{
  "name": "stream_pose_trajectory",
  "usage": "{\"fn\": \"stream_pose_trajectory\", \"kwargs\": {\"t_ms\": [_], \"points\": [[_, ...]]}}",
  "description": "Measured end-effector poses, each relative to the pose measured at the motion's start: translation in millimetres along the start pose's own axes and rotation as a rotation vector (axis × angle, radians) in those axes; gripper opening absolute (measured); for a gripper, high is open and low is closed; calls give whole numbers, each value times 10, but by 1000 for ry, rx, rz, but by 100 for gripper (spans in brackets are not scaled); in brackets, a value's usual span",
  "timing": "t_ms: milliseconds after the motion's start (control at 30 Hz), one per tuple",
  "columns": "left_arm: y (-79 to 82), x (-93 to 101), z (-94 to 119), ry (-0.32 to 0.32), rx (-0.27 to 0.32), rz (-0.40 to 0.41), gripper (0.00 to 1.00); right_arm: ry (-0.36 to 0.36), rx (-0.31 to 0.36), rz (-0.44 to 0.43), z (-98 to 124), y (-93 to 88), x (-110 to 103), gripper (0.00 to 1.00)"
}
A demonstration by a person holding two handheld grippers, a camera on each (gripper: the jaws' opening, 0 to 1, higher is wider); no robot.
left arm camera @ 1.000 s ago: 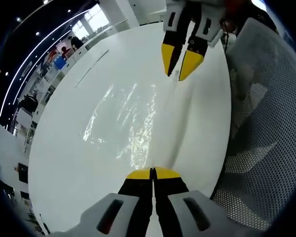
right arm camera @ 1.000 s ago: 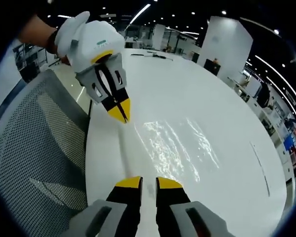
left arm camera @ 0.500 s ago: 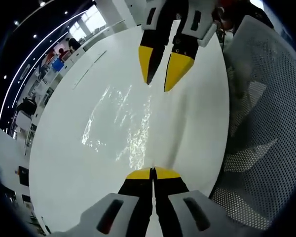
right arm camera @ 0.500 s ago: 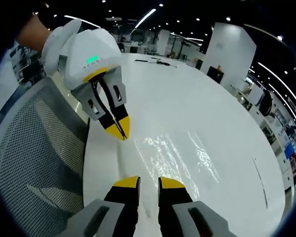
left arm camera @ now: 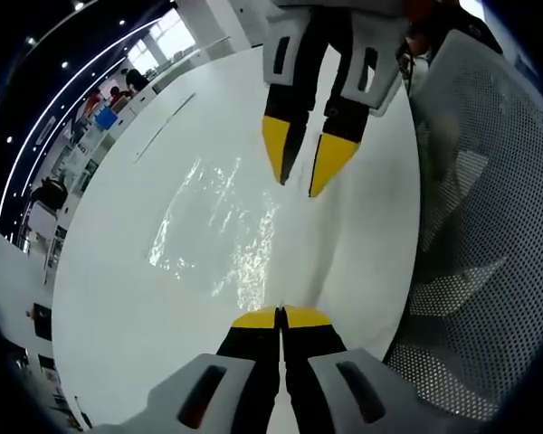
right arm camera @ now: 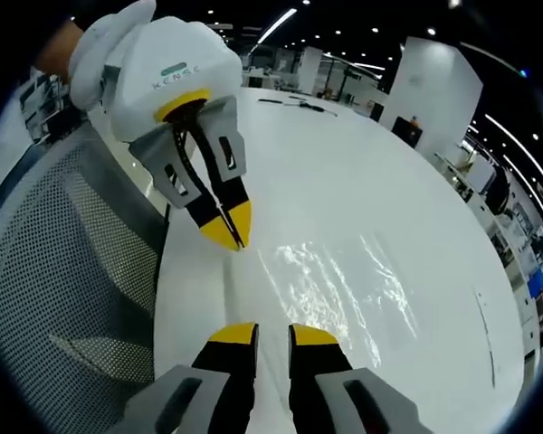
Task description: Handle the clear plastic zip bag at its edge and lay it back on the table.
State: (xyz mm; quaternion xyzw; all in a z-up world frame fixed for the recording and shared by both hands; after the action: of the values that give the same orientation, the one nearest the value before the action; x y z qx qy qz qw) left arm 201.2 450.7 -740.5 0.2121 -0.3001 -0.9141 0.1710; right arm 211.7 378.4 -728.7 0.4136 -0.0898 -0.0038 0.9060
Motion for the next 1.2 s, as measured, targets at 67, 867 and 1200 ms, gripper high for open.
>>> {"fn": "stream_pose_trajectory", "kwargs": {"t_ms": [67, 867, 1200], "points": [[-1, 2, 0, -2, 1, -5, 0, 1, -8, 5, -33, -33, 24, 9], [-58, 91, 0, -43, -14, -63, 0, -18, -24, -54, -91, -134, 52, 4], [41, 70, -6, -29, 21, -94, 0, -23, -48, -37, -96, -167, 17, 0]]}}
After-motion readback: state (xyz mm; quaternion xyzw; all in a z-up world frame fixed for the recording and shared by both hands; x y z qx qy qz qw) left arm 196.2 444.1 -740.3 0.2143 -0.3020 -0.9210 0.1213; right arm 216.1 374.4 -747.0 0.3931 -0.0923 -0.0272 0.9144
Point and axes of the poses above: the point that each gripper's makers call its tool centre point, and the gripper's own axes: z roughly backward along the fingers, x roughly to its right, y roughly out of its top, the point moved 1 cm from there along z, roughly backward along the fingers, and after that the axes turned 11 degrees about x, right-handed, at the moved point
